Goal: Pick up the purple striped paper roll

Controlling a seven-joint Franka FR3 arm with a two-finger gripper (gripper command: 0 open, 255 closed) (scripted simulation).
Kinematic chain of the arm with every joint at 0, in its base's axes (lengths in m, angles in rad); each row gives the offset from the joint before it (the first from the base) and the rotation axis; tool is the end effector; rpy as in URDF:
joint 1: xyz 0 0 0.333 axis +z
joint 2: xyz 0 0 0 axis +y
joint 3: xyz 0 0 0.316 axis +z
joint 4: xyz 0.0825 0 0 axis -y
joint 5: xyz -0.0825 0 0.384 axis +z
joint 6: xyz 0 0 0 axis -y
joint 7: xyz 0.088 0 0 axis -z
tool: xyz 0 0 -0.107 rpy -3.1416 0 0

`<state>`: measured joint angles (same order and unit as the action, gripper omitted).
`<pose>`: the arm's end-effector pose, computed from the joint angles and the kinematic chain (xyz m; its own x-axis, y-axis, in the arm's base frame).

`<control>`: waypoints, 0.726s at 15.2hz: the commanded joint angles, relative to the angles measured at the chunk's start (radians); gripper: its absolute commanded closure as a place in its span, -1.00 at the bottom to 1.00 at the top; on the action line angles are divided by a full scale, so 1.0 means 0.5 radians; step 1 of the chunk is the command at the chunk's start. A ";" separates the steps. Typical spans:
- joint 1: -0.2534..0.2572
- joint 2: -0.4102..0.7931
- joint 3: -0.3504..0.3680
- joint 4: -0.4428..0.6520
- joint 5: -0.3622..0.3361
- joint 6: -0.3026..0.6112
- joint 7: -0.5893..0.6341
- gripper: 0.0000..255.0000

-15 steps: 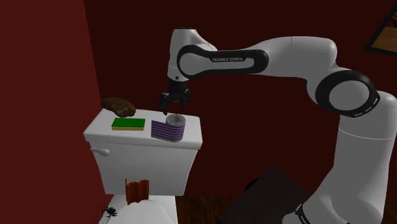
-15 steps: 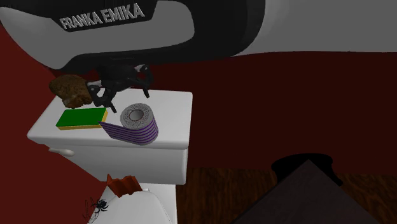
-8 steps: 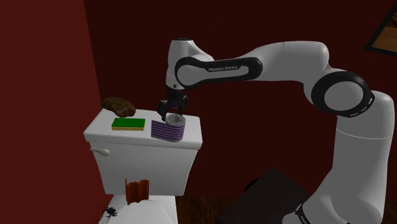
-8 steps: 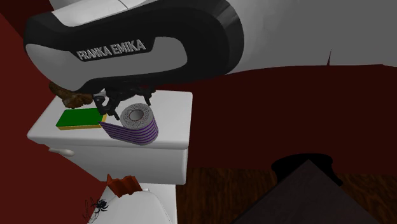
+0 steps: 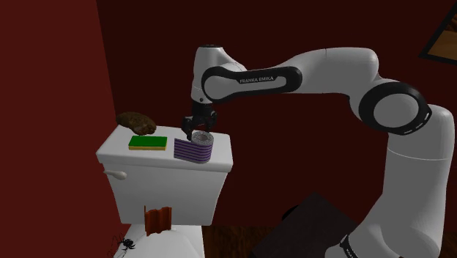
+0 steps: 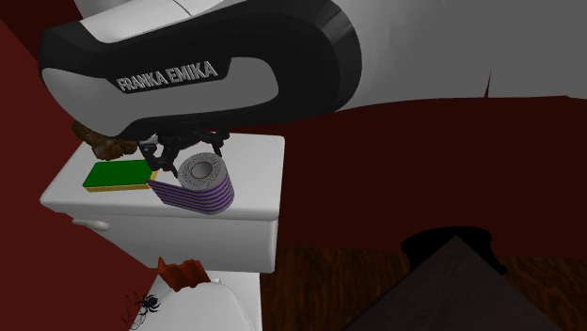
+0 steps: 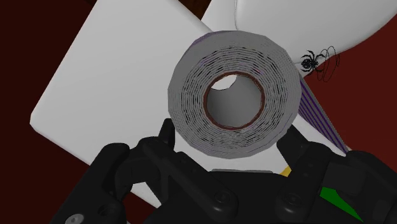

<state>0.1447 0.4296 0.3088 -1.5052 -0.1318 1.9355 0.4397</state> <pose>0.6292 0.2626 0.4303 0.9993 0.0317 0.0184 0.0319 -0.9994 -0.0118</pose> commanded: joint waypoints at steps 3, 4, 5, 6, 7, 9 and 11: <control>0.002 0.008 0.000 0.003 -0.001 -0.003 0.001 1.00; 0.002 0.003 0.001 0.023 0.001 -0.027 -0.001 1.00; 0.003 -0.002 0.002 0.042 0.003 -0.051 -0.002 1.00; 0.003 -0.006 0.003 0.064 0.005 -0.076 -0.004 1.00; 0.004 -0.010 0.004 0.085 0.007 -0.101 -0.005 1.00; 0.006 -0.016 0.006 0.130 0.010 -0.152 -0.008 1.00; 0.009 -0.020 0.007 0.177 0.012 -0.204 -0.010 1.00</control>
<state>0.1480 0.4169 0.3124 -1.4335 -0.1254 1.8477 0.4355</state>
